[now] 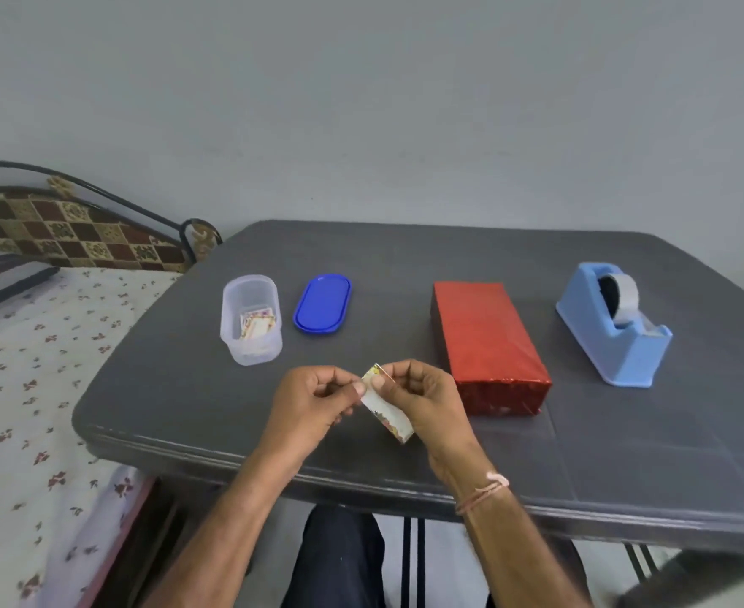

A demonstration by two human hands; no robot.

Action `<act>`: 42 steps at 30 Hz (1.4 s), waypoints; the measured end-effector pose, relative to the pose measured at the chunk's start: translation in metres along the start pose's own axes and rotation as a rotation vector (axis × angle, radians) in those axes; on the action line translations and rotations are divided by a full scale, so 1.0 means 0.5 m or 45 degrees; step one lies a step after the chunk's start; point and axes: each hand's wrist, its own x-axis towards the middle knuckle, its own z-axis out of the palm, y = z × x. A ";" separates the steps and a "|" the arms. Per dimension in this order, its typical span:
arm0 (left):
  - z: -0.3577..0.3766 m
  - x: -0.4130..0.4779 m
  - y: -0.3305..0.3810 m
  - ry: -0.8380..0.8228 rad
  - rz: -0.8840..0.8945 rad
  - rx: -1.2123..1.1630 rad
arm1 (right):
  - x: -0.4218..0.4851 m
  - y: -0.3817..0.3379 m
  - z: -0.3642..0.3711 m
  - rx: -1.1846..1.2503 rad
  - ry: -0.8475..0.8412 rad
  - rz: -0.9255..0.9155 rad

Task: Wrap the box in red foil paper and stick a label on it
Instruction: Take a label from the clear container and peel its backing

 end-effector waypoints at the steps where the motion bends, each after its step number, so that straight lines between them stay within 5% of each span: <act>1: 0.013 -0.009 -0.003 -0.006 0.027 0.049 | -0.010 0.002 -0.008 0.015 0.019 0.008; 10: 0.068 -0.058 -0.013 0.113 0.013 -0.206 | -0.058 0.016 -0.026 0.112 0.032 0.014; 22: 0.052 -0.064 -0.016 -0.037 -0.336 -0.819 | -0.063 0.001 -0.005 0.120 0.027 0.013; 42: 0.063 -0.074 -0.011 0.152 0.059 -0.265 | -0.071 -0.007 -0.002 0.135 0.071 0.002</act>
